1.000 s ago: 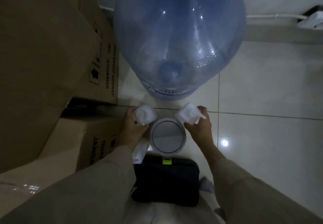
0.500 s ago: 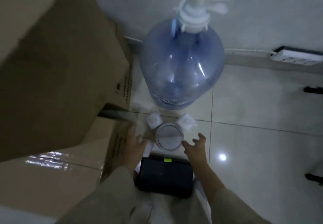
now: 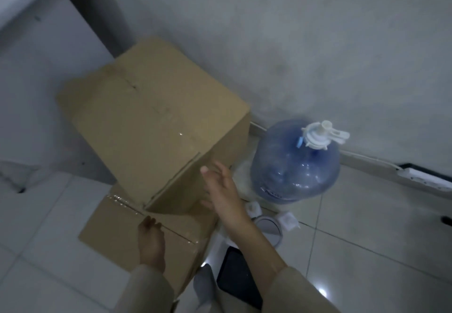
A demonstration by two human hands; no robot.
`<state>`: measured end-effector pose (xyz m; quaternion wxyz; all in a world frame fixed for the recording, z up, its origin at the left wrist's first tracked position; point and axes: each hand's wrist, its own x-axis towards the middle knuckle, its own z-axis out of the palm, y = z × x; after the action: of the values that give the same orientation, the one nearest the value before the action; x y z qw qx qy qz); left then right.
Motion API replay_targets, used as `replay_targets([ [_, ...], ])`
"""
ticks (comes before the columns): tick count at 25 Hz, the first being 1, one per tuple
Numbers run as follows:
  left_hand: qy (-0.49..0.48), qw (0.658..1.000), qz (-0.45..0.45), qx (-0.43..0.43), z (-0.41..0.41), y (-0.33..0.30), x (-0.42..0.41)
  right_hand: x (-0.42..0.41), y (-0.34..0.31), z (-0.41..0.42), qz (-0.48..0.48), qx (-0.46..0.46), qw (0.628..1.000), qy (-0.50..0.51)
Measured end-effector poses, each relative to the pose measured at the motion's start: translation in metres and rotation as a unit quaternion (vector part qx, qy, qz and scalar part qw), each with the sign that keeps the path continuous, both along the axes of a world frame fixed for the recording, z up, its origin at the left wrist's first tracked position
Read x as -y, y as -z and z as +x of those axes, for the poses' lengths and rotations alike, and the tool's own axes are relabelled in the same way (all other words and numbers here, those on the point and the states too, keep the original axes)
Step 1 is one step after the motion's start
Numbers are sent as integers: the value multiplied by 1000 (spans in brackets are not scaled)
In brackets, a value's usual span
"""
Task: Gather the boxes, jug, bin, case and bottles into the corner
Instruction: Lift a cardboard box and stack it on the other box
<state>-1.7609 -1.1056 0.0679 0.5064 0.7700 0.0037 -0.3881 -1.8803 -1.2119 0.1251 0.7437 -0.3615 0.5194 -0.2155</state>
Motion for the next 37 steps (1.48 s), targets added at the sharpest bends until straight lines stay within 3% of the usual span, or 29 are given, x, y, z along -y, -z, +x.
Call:
replay_targets([
  [3,-34,995,-89,-13,27,-32,14,-7,-9,40,-52,-13,998,-31],
  [5,30,987,-154,-14,40,-48,24,-13,-10,55,-104,-32,994,-30],
  [8,167,969,-179,-21,57,-56,39,2,-7,59,-148,-49,988,-5],
  [11,242,955,-160,-66,71,-52,67,46,-7,54,-165,-61,984,15],
  [15,217,964,-103,-115,88,-42,116,99,-10,47,-110,-62,992,15],
  [22,197,962,-107,-153,102,-30,137,119,-11,50,-46,-53,997,39],
  [26,167,966,-121,-158,91,-32,138,119,-4,57,-118,-113,984,68],
  [29,222,964,-84,-120,82,-37,135,103,-3,62,-207,-185,957,86],
  [33,284,953,-67,-86,84,-41,121,91,4,55,-257,-212,939,86],
  [37,252,963,-73,-66,106,-32,88,95,2,50,-269,-199,940,64],
])
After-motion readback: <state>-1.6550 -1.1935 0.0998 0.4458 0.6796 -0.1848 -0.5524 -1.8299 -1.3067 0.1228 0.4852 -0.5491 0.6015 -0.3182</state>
